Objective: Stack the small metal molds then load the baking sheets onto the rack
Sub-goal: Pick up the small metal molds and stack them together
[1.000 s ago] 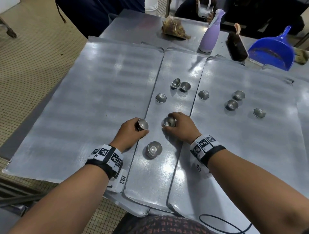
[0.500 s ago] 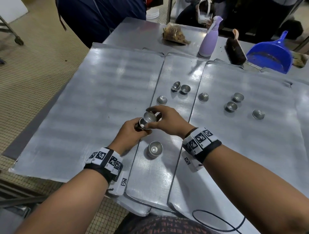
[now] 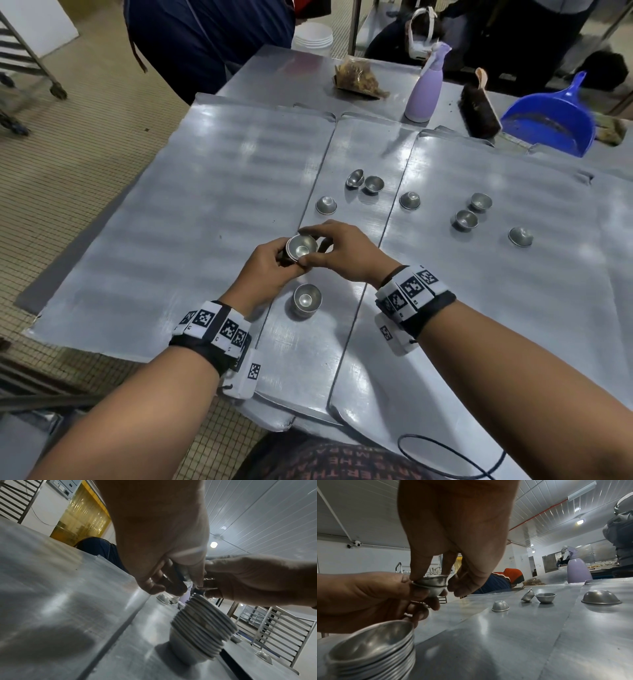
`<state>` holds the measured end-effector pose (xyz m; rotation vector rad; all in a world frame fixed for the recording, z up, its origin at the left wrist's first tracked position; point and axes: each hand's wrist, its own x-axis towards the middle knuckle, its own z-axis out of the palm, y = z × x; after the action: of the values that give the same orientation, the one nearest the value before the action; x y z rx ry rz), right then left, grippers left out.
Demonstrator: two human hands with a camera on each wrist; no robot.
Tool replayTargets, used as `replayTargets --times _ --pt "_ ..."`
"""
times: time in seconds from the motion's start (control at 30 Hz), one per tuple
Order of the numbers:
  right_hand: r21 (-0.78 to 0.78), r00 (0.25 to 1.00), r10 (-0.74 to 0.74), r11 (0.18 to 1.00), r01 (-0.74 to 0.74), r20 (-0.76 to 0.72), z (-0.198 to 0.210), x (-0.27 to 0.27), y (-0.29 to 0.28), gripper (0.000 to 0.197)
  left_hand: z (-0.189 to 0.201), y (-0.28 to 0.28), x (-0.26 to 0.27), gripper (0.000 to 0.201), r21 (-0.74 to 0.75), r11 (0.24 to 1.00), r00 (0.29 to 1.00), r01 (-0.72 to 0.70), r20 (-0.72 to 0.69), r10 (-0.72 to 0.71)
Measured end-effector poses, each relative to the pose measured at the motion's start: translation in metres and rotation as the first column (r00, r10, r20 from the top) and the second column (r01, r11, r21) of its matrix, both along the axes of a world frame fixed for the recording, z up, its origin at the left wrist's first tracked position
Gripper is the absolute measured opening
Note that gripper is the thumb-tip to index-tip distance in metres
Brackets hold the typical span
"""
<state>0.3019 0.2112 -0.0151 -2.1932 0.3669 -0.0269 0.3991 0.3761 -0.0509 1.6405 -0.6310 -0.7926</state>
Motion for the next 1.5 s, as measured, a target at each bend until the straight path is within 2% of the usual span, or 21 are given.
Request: replayTargets --times 0.27,0.43,0.6,0.73,0.83,0.97,1.1,1.3,1.37,1.47,1.5 --pt "0.024 1.000 -0.010 1.000 0.010 -0.004 -0.001 -0.009 -0.010 0.054 -0.005 -0.012 -0.008 0.028 0.011 1.000 1.000 0.010 -0.024 -0.009" --pt "0.059 0.998 -0.060 0.996 0.061 -0.021 -0.004 0.002 -0.016 0.054 -0.011 -0.013 0.006 0.033 0.014 1.000 1.000 -0.013 -0.006 0.014" --pt "-0.067 0.981 -0.194 0.979 0.192 -0.026 -0.019 0.027 -0.040 0.042 -0.022 -0.012 0.023 0.031 0.023 0.998 0.997 -0.055 -0.052 0.056" --pt "-0.187 0.960 -0.275 0.946 0.263 -0.041 -0.037 0.051 -0.065 0.043 -0.029 -0.015 0.034 0.032 0.032 0.997 0.995 -0.068 -0.067 0.070" --pt "-0.236 0.961 -0.270 0.939 0.248 -0.063 -0.047 0.065 -0.080 0.050 -0.032 -0.018 0.038 0.034 0.035 0.997 0.994 -0.064 -0.085 0.067" --pt "-0.299 0.971 -0.193 0.943 0.144 -0.140 -0.058 0.082 -0.088 0.060 -0.039 -0.019 0.044 0.036 0.043 0.998 0.993 -0.047 -0.104 0.052" --pt "-0.340 0.961 -0.173 0.936 0.092 -0.216 -0.063 0.090 -0.090 0.059 -0.046 -0.019 0.047 0.039 0.041 0.999 0.991 -0.029 -0.132 0.034" --pt "-0.339 0.946 -0.264 0.921 0.190 -0.186 -0.070 0.087 -0.087 0.038 -0.048 -0.021 0.048 0.039 0.032 0.999 0.992 0.004 -0.125 0.000" --pt "-0.333 0.945 -0.280 0.919 0.212 -0.170 -0.071 0.083 -0.085 0.042 -0.049 -0.021 0.047 0.039 0.026 1.000 0.991 0.012 -0.131 -0.009" --pt "-0.333 0.946 -0.268 0.922 0.198 -0.181 -0.069 0.075 -0.081 0.058 -0.051 -0.019 0.047 0.039 0.017 1.000 0.990 0.015 -0.140 -0.012" --pt "-0.341 0.946 -0.268 0.920 0.195 -0.183 -0.069 0.072 -0.080 0.057 -0.051 -0.019 0.047 0.039 0.014 1.000 0.990 0.013 -0.143 -0.011"
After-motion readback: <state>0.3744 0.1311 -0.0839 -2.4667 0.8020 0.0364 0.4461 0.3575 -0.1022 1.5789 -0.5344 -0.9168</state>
